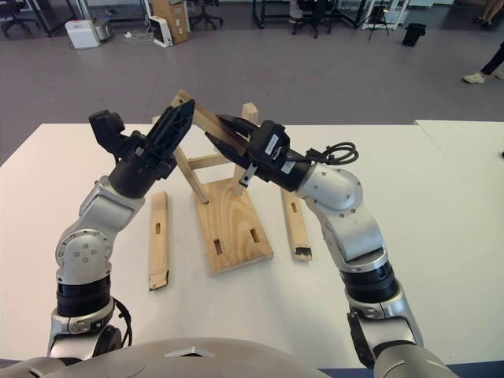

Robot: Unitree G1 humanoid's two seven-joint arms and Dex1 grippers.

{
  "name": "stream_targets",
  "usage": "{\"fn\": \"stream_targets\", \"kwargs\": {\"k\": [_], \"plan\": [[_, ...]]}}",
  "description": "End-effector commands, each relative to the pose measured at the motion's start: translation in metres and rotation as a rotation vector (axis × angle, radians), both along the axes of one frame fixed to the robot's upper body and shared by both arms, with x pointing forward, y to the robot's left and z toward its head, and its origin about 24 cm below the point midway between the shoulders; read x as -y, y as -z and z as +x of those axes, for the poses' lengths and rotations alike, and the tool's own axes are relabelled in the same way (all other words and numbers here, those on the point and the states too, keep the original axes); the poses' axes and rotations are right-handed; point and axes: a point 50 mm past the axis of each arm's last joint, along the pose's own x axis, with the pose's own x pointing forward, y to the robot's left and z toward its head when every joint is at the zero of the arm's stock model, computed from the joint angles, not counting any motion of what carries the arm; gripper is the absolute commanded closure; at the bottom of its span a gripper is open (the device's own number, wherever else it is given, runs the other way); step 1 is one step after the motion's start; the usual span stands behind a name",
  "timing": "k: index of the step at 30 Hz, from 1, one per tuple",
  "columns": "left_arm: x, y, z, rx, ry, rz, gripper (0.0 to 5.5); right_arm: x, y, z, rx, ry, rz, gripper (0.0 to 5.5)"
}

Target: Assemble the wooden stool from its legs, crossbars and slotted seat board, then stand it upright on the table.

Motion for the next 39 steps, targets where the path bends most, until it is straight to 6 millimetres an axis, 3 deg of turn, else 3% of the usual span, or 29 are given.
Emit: {"fn": "stream_targets", "kwargs": {"k": [1,3,10,16,23,26,30,33,35,37,39], "plan": [[0.003,-0.005,0.0,-0.006,0.013,-0.013,2.84,-0.007,0.001,-0.001,0.021,0.002,-0.004,4.19],[0.001,-0.002,0.002,-0.027,-0.001,-0.027,2.84,-0.007,0.005,0.0,0.008,0.015,0.0,4.19],[-0.004,0.004,0.004,-0.059,-0.044,-0.051,4.13,-0.006,0.014,0.002,-0.016,0.077,0.02,4.19],[-0.006,0.01,0.005,-0.079,-0.056,-0.055,5.07,-0.019,0.023,-0.004,-0.04,0.059,0.035,4.19],[-0.011,0.013,0.009,-0.083,-0.08,-0.034,5.09,-0.019,0.023,-0.007,-0.063,0.039,0.045,4.19],[-0.016,0.002,0.01,-0.04,-0.088,-0.046,5.1,-0.014,0.018,-0.007,-0.112,0.029,0.127,3.51],[-0.052,-0.02,-0.009,-0.03,0.022,-0.152,5.1,0.006,0.002,0.0,-0.142,0.139,0.317,2.85],[-0.084,0.015,-0.031,-0.236,0.165,-0.027,5.1,0.022,0.01,-0.003,-0.193,0.215,0.333,2.85],[-0.109,0.045,-0.034,-0.375,0.108,0.025,5.1,0.02,0.038,-0.011,-0.308,0.182,0.166,2.85],[-0.122,0.059,-0.032,-0.414,0.036,0.063,5.1,0.017,0.06,-0.02,-0.394,0.146,0.053,2.85],[-0.124,0.066,-0.031,-0.416,0.0,0.114,5.1,0.017,0.063,-0.02,-0.404,0.149,0.047,2.85]]}}
